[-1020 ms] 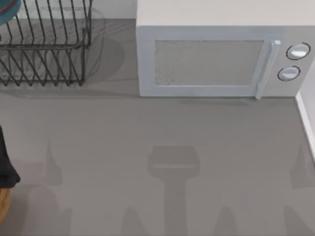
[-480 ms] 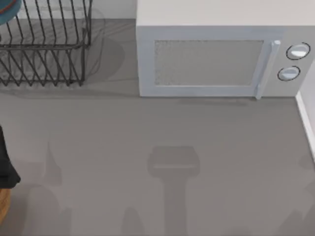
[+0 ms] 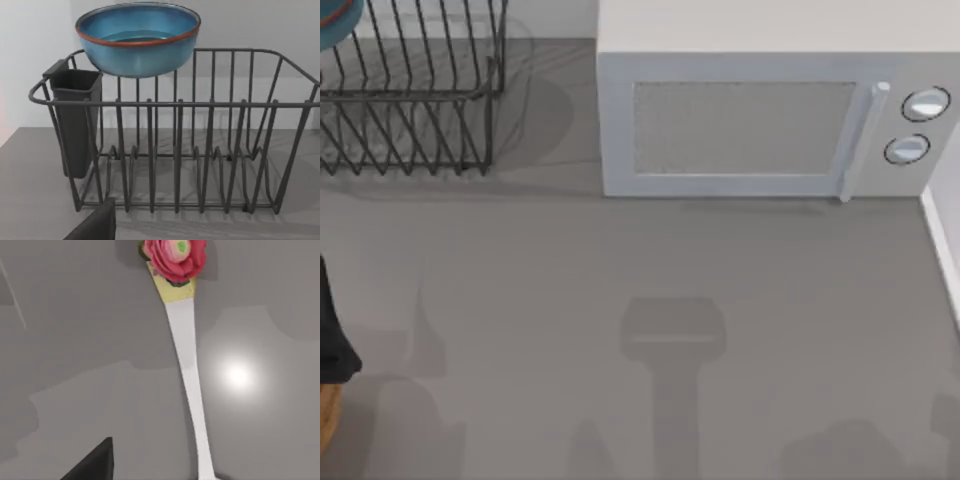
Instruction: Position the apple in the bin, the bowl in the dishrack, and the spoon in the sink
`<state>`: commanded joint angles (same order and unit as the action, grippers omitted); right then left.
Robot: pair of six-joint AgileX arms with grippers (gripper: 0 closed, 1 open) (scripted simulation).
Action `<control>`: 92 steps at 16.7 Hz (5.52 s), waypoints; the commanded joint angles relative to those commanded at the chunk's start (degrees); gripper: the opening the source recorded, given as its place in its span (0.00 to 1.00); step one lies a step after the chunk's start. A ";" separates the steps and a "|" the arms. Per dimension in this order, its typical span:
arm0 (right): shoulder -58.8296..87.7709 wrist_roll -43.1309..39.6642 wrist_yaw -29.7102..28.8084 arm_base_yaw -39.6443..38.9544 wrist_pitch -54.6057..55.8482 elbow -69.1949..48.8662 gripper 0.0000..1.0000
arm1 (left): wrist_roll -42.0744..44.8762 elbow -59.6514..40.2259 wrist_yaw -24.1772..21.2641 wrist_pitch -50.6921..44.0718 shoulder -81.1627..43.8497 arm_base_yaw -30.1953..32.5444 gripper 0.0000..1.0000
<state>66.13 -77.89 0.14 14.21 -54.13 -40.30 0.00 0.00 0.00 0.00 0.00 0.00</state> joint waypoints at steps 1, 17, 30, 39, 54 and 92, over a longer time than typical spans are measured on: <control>2.68 -3.38 0.02 0.61 -2.13 -1.86 1.00 | 0.00 0.00 0.00 0.00 0.00 0.00 1.00; 15.03 -11.47 0.17 1.91 5.11 -0.01 1.00 | 0.00 0.00 0.00 0.00 0.00 0.00 1.00; 22.44 -11.29 0.18 1.80 20.68 8.28 0.85 | 0.00 0.00 0.00 0.00 0.00 0.00 1.00; 22.44 -11.29 0.18 1.80 20.68 8.28 0.17 | 0.00 0.00 0.00 0.00 0.00 0.00 1.00; 16.97 -9.60 -0.58 1.55 9.76 2.35 0.00 | 0.00 0.00 0.00 0.00 0.00 0.00 1.00; 86.22 -1.02 -1.45 -5.82 -40.90 -117.35 0.00 | 0.00 0.00 0.00 0.00 0.00 0.00 1.00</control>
<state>152.34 -78.91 -1.32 8.38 -95.03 -157.65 0.00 0.00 0.00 0.00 0.00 0.00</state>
